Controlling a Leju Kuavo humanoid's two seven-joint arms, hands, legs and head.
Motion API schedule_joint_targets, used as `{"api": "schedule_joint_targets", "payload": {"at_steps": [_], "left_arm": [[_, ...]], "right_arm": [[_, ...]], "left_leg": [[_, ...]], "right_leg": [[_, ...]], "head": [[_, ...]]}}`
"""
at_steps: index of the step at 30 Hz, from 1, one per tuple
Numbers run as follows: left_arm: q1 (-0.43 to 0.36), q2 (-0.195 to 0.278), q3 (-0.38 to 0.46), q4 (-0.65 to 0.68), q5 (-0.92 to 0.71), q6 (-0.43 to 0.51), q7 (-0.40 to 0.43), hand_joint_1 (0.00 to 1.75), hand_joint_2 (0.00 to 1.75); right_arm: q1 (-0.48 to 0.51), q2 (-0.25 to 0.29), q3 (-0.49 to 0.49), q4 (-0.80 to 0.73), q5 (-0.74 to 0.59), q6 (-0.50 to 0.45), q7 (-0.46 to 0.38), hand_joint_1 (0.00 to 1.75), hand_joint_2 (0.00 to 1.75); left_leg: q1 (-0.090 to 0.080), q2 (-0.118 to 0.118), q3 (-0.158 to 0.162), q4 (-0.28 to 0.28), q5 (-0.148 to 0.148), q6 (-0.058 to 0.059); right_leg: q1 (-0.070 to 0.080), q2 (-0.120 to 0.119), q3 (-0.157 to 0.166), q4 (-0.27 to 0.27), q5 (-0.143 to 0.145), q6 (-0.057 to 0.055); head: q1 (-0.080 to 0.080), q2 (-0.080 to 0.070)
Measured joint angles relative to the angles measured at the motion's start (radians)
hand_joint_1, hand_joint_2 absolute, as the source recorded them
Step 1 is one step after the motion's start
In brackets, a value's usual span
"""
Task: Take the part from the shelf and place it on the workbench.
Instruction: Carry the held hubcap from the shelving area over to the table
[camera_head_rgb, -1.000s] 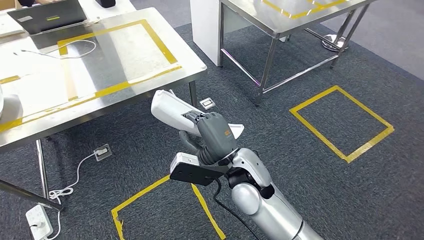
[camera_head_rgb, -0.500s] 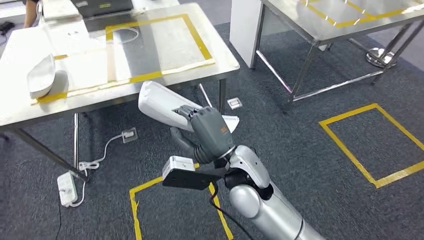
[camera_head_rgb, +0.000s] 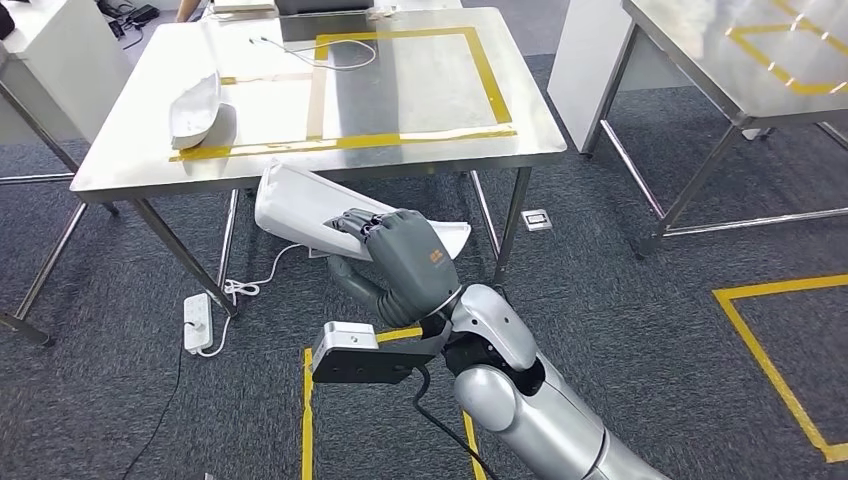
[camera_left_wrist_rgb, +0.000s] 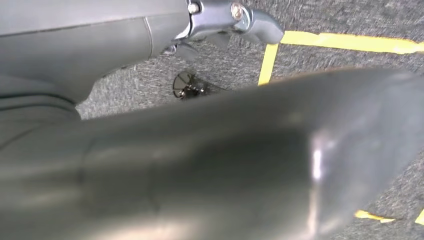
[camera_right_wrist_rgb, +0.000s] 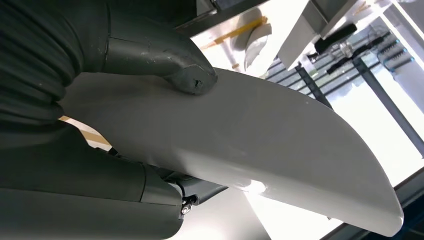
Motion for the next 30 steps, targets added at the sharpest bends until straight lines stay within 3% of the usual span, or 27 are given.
{"api": "schedule_joint_targets", "payload": {"at_steps": [1,2,4,6,8,9,10,12,14,18,20,22,23,25,26,27,28,30], "left_arm": [[0.001,0.0,0.0,0.0,0.0,0.0,0.0,0.0,0.0],[0.002,0.0,-0.001,0.001,0.0,0.0,0.0,0.0,0.0],[0.003,0.0,-0.002,0.001,0.0,0.0,0.0,0.0,0.0],[-0.002,0.0,-0.005,0.001,-0.004,-0.007,0.001,0.0,0.0],[-0.005,0.003,-0.011,0.001,-0.013,-0.029,0.007,0.0,0.0],[-0.005,0.007,-0.014,0.001,-0.016,-0.04,0.01,0.0,0.0],[-0.006,0.012,-0.016,0.001,-0.017,-0.049,0.012,0.0,0.0],[-0.008,0.021,-0.016,0.0,-0.013,-0.058,0.012,0.0,0.0],[-0.009,0.028,-0.018,0.0,-0.01,-0.064,0.012,0.0,0.0],[-0.002,0.033,-0.023,0.001,-0.013,-0.068,0.011,0.0,0.0],[-0.002,0.035,-0.027,0.001,-0.019,-0.074,0.007,0.0,0.0],[-0.004,0.034,-0.033,0.001,-0.025,-0.078,0.005,0.0,0.0],[-0.005,0.033,-0.036,0.001,-0.027,-0.08,0.004,0.0,0.0],[-0.009,0.032,-0.04,0.0,-0.028,-0.085,0.001,0.0,0.0],[-0.011,0.032,-0.042,0.0,-0.03,-0.087,0.001,0.0,0.0],[-0.011,0.032,-0.043,0.0,-0.032,-0.086,0.001,0.0,0.0],[-0.011,0.031,-0.043,0.0,-0.032,-0.081,-0.002,0.0,0.0],[-0.011,0.027,-0.044,0.001,-0.028,-0.058,-0.013,0.0,0.0]], "right_arm": [[-0.002,0.002,0.001,0.002,0.0,0.0,0.0,1.75,1.75],[-0.004,0.006,0.002,0.003,0.0,0.0,0.0,1.75,1.75],[-0.01,0.013,0.005,0.004,-0.001,-0.001,0.0,1.75,1.75],[-0.012,0.015,0.008,0.007,-0.001,0.001,-0.001,1.75,1.75],[-0.015,0.017,0.016,0.012,-0.003,0.006,-0.004,1.75,1.75],[-0.018,0.019,0.022,0.015,-0.006,0.01,-0.003,1.75,1.75],[-0.023,0.023,0.029,0.017,-0.011,0.013,0.0,1.75,1.75],[-0.035,0.035,0.038,0.022,-0.028,0.02,0.016,1.75,1.75],[-0.045,0.045,0.042,0.03,-0.045,0.029,0.035,1.75,1.75],[-0.05,0.052,0.047,0.047,-0.071,0.033,0.062,1.75,1.75],[-0.053,0.054,0.048,0.056,-0.08,0.034,0.068,1.75,1.75],[-0.055,0.057,0.049,0.062,-0.084,0.034,0.069,1.75,1.75],[-0.056,0.057,0.049,0.065,-0.086,0.034,0.07,1.75,1.75],[-0.054,0.056,0.051,0.076,-0.089,0.034,0.07,1.75,1.75],[-0.051,0.055,0.052,0.082,-0.089,0.034,0.069,1.75,1.75],[-0.047,0.054,0.053,0.088,-0.091,0.034,0.068,1.75,1.75],[-0.045,0.054,0.054,0.093,-0.094,0.034,0.067,1.75,1.75],[-0.043,0.053,0.055,0.103,-0.099,0.033,0.064,1.75,1.75]], "left_leg": [[0.003,-0.013,-0.005,-0.005,0.005,-0.009],[0.004,-0.01,-0.009,-0.005,0.007,-0.014],[-0.001,0.043,-0.034,0.036,-0.019,-0.02],[-0.006,0.111,-0.084,0.154,-0.083,-0.021],[-0.006,0.13,-0.123,0.254,-0.121,-0.024],[-0.006,0.133,-0.118,0.257,-0.115,-0.025],[-0.006,0.138,-0.093,0.221,-0.093,-0.026],[-0.008,0.152,-0.013,0.091,-0.048,-0.023],[-0.011,0.157,0.032,0.013,-0.034,-0.012],[-0.015,0.156,0.031,0.004,-0.033,0.002],[-0.017,0.155,0.029,0.004,-0.035,0.017],[-0.012,0.153,0.029,-0.001,-0.031,0.031],[-0.009,0.152,0.029,-0.005,-0.029,0.037],[-0.008,0.147,0.026,-0.005,-0.026,0.042],[-0.008,0.143,0.025,-0.005,-0.026,0.043],[-0.008,0.139,0.024,-0.004,-0.026,0.042],[-0.008,0.135,0.023,-0.002,-0.026,0.041],[-0.006,0.126,0.024,0.002,-0.026,0.036]], "right_leg": [[0.001,-0.012,0.0,-0.003,0.003,-0.003],[0.0,-0.026,0.001,-0.007,0.008,-0.009],[-0.003,-0.057,0.004,-0.018,0.017,-0.022],[0.0,-0.091,0.003,-0.021,0.019,-0.03],[0.003,-0.126,0.002,-0.02,0.018,-0.032],[0.004,-0.141,0.002,-0.019,0.017,-0.032],[0.004,-0.154,0.002,-0.017,0.016,-0.031],[0.005,-0.172,-0.001,-0.01,0.01,-0.024],[0.01,-0.181,-0.005,-0.003,0.005,-0.016],[0.015,-0.18,-0.006,-0.008,0.014,-0.027],[0.012,-0.182,-0.003,-0.016,0.018,-0.007],[0.008,-0.158,-0.01,0.002,0.004,0.013],[0.007,-0.137,-0.027,0.039,-0.019,0.017],[0.004,-0.104,-0.088,0.164,-0.082,0.019],[0.003,-0.1,-0.119,0.227,-0.105,0.02],[0.002,-0.099,-0.139,0.263,-0.11,0.02],[0.001,-0.098,-0.139,0.261,-0.096,0.019],[-0.004,-0.097,-0.087,0.15,-0.028,0.017]], "head": [[0.001,0.0],[0.001,0.0],[-0.006,0.0],[-0.015,0.0],[-0.016,0.0],[-0.016,0.0],[-0.016,0.0],[-0.018,0.0],[-0.019,0.0],[-0.018,0.0],[-0.018,0.0],[-0.017,0.0],[-0.015,0.0],[-0.012,0.0],[-0.011,0.0],[-0.011,0.0],[-0.011,0.0],[-0.01,0.0]]}}
